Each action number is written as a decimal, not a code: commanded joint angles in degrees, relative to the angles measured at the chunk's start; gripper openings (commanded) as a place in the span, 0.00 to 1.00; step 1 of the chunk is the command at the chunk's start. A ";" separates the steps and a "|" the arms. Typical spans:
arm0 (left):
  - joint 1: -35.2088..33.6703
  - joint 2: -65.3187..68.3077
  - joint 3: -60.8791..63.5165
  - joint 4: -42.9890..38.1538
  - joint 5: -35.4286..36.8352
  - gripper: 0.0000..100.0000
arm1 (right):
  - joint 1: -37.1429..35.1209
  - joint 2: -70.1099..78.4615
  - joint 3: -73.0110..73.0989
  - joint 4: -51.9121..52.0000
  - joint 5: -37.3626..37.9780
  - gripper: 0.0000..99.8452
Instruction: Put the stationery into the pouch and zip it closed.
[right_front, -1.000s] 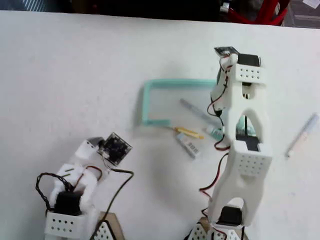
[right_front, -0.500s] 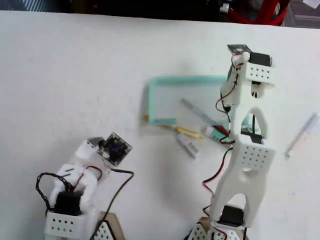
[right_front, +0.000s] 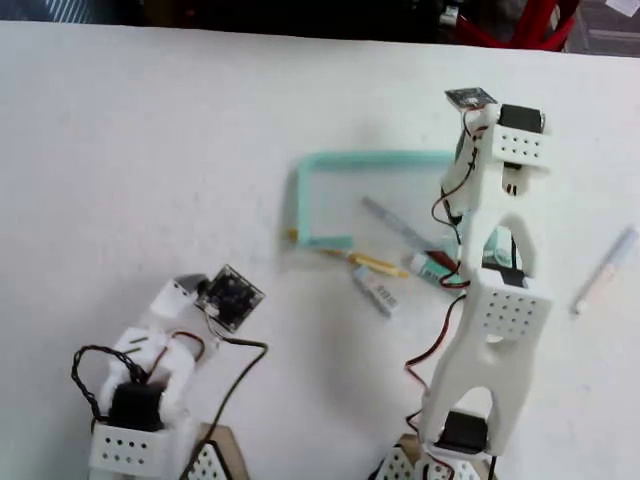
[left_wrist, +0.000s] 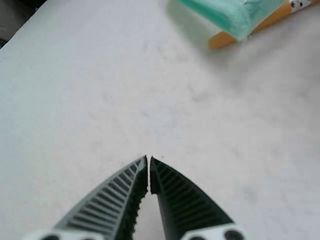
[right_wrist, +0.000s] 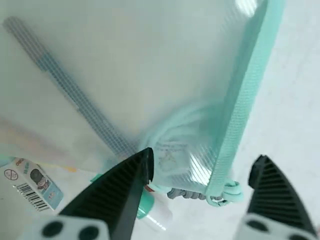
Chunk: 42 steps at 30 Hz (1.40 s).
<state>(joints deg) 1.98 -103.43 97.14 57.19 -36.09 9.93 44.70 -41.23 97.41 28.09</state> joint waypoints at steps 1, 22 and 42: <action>0.75 -0.48 -0.09 -1.41 -0.53 0.03 | 0.22 2.77 -1.58 0.13 1.85 0.26; 0.75 -0.48 -0.09 -1.23 -0.53 0.03 | 2.42 13.58 -6.07 0.75 2.02 0.27; 0.75 -0.48 -0.09 -1.23 -0.53 0.03 | 11.91 8.13 -12.75 1.10 2.81 0.27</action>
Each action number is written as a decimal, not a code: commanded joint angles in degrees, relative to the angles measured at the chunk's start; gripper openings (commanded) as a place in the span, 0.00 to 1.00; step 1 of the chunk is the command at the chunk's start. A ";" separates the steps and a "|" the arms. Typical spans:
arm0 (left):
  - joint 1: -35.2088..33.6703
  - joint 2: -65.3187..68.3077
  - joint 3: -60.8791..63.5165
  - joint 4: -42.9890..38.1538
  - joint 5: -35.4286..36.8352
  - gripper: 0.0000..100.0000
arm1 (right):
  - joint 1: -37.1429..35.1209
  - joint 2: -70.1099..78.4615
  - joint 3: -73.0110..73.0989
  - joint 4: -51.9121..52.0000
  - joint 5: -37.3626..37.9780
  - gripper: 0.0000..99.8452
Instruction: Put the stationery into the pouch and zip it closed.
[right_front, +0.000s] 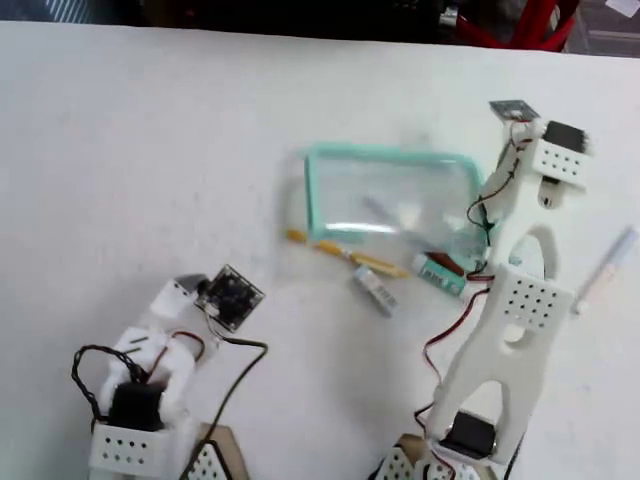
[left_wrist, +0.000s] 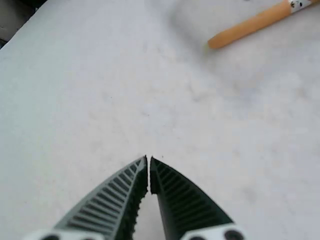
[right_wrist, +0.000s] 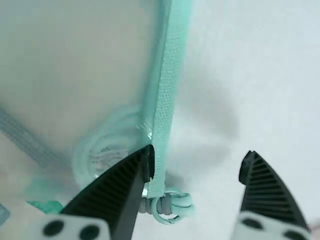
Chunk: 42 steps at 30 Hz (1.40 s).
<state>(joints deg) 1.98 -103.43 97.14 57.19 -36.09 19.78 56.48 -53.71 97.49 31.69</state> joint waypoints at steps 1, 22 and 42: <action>0.75 -0.48 -0.09 -1.23 -0.53 0.03 | 2.33 -5.14 0.79 1.01 -0.79 0.27; 0.75 -0.48 -0.09 -1.23 -0.53 0.03 | 9.45 -9.63 1.23 1.01 -5.45 0.27; 0.75 -0.48 -0.09 -1.23 -0.53 0.03 | 11.03 -59.74 61.19 -14.02 9.58 0.22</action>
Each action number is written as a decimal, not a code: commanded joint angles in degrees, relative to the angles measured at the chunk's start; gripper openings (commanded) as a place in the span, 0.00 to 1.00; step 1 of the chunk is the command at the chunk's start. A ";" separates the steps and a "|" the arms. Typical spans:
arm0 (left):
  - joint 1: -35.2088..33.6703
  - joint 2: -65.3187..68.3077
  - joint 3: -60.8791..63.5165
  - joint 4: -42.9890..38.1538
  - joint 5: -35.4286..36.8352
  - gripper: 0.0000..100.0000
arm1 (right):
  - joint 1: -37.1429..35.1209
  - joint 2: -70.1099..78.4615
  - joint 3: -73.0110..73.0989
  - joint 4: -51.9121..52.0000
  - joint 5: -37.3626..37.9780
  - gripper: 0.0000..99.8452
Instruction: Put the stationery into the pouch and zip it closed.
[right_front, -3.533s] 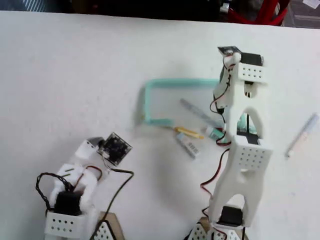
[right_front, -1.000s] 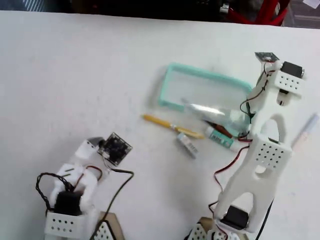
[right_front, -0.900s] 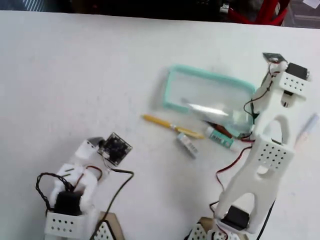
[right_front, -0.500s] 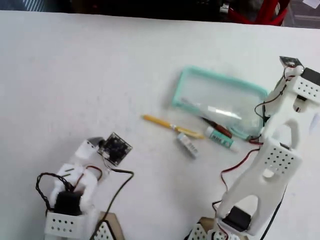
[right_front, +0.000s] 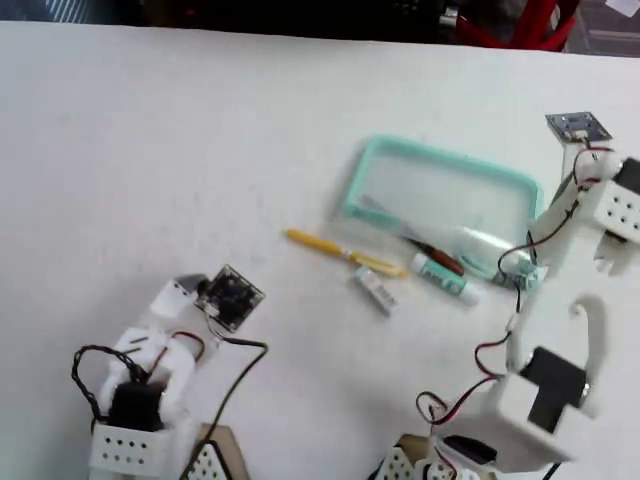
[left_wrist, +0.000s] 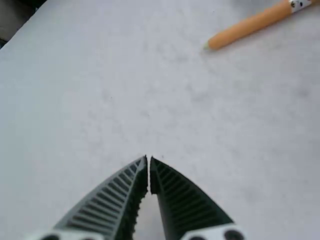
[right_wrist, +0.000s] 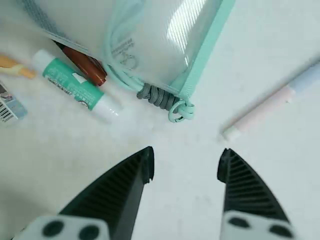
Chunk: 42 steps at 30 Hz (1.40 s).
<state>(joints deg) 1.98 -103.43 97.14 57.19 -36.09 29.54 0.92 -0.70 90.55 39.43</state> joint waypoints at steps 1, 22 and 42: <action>0.75 -0.48 -0.09 -1.14 -0.53 0.03 | 1.36 -3.91 11.34 -9.54 3.78 0.22; 0.75 -0.48 -0.09 -1.14 -0.53 0.03 | -1.27 17.27 9.76 -21.49 2.73 0.21; 0.75 -0.48 -0.09 -1.14 -0.53 0.03 | -1.45 1.10 5.80 -15.78 2.55 0.02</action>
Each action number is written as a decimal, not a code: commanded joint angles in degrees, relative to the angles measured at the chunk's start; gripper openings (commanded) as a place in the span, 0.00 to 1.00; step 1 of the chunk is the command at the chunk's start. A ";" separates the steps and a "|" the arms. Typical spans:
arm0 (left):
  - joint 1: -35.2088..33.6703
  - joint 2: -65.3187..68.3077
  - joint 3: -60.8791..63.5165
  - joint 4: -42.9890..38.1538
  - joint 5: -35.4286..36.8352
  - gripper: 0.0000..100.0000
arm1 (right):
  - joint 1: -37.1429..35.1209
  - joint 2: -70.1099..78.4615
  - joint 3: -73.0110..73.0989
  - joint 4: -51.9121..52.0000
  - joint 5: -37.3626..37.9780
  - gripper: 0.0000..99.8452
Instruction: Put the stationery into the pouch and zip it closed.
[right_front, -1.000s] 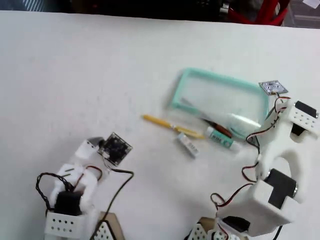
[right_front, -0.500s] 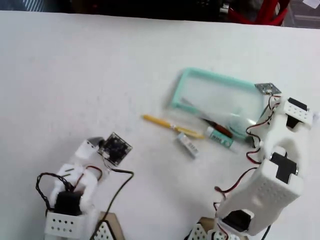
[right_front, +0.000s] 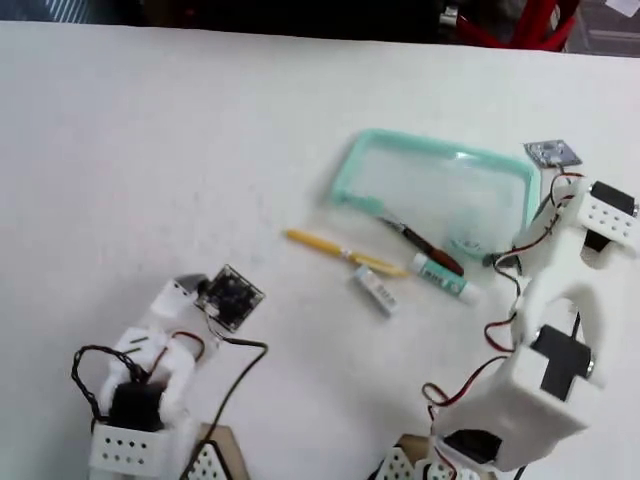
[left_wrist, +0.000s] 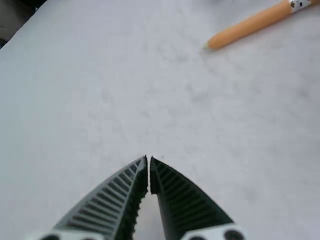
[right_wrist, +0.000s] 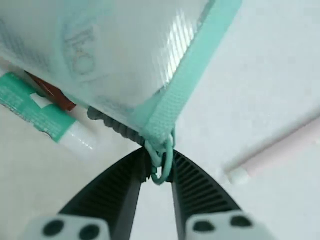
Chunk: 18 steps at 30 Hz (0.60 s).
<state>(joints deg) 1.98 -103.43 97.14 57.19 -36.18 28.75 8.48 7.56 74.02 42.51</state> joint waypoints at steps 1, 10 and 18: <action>0.75 -0.48 -0.09 -1.14 -0.44 0.03 | -0.75 -8.13 -2.46 0.92 -0.88 0.02; 0.84 -0.48 -0.70 -1.58 0.00 0.03 | -7.52 -30.55 -2.73 7.16 -4.13 0.02; 3.56 -0.48 -13.89 -1.58 17.23 0.20 | -19.38 -49.27 -3.25 9.45 -8.79 0.02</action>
<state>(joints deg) 2.51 -103.43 90.46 56.84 -27.82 13.63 -35.56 7.56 81.93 34.42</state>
